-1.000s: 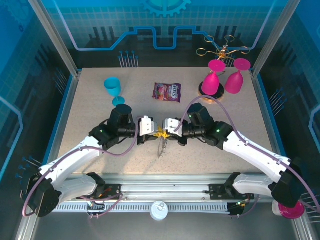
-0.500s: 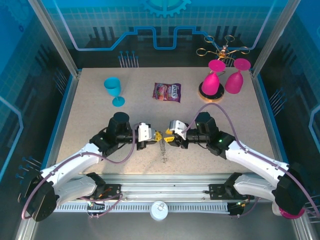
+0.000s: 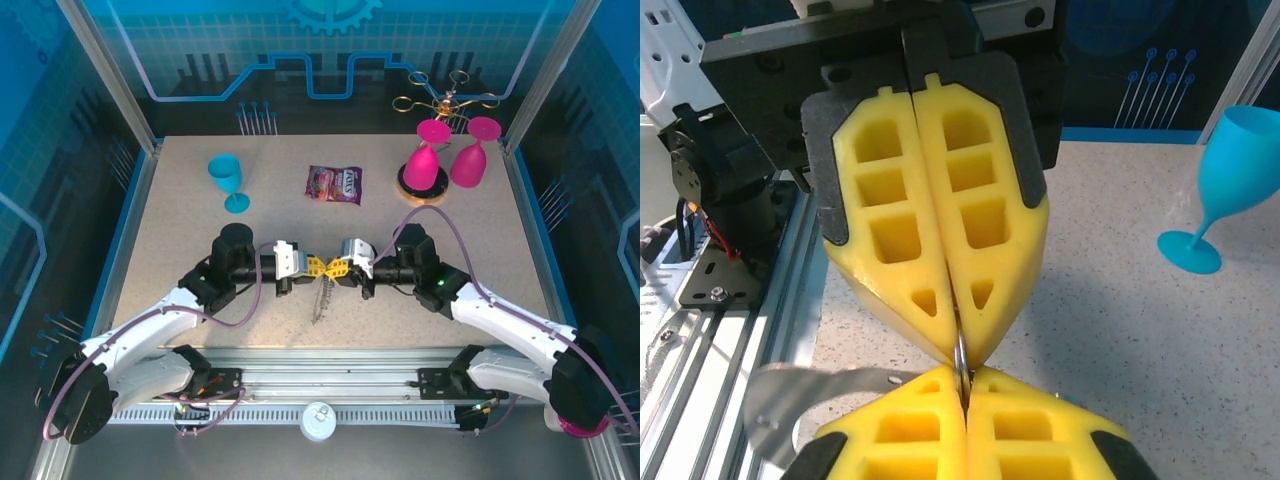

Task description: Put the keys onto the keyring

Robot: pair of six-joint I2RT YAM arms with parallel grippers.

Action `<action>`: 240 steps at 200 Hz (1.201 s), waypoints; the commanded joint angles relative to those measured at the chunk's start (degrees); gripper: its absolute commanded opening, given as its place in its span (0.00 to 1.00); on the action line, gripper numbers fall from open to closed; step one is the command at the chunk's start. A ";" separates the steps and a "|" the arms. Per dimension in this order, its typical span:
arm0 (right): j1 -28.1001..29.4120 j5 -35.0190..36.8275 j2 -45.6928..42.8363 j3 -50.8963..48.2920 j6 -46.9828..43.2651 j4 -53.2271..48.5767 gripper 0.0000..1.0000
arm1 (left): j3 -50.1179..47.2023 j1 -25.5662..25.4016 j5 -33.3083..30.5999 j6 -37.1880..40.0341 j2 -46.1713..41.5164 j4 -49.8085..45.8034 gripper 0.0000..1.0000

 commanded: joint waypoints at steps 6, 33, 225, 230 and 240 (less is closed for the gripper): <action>-0.01 -0.38 -0.83 3.63 -3.61 -5.80 0.00 | 0.89 -0.36 -0.39 1.80 -1.23 -2.02 0.23; 0.94 2.76 0.79 10.71 -10.47 -20.14 0.00 | 4.83 -0.36 -2.29 7.89 -0.80 -12.63 0.26; -1.49 -0.20 -1.85 4.47 -2.52 -10.25 0.47 | 3.98 -0.38 -1.34 8.56 -1.19 -8.05 0.00; -1.49 -0.17 -1.84 4.06 -1.84 -9.40 0.48 | 3.88 -0.34 -1.11 8.34 -1.19 -7.80 0.00; -1.49 -0.31 -1.68 3.41 -0.83 -7.86 0.49 | 3.52 -0.35 -0.73 8.03 -1.23 -7.23 0.00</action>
